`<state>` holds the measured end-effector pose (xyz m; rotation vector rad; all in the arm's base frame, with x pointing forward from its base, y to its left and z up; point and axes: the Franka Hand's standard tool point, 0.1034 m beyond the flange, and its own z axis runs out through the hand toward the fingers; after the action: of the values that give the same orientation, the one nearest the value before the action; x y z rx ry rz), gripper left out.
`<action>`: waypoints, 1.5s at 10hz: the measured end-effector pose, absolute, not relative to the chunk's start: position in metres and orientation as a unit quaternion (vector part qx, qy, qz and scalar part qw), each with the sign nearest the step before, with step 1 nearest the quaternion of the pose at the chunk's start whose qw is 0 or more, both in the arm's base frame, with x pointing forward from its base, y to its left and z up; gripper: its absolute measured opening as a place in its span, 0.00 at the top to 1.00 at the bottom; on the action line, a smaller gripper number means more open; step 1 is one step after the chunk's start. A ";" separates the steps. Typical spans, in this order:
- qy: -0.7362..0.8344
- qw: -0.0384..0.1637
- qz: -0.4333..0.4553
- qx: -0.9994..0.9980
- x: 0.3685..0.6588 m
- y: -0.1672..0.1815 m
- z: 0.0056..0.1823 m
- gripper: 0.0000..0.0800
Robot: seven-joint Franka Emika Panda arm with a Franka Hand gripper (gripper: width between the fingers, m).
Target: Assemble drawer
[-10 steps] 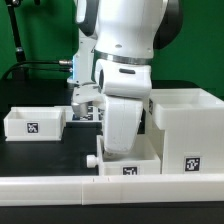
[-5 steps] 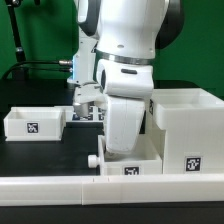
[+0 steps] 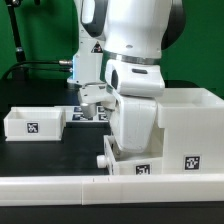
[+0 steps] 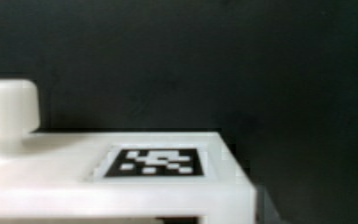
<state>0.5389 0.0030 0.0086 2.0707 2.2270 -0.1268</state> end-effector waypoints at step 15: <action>0.703 0.050 -0.058 0.707 0.547 0.004 0.038 0.27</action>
Offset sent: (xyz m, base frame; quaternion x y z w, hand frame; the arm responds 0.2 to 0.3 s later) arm 0.0000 0.0000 0.0000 0.0000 0.0000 0.0000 1.0000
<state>0.5471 0.0043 0.0377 2.1544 2.1407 -0.1771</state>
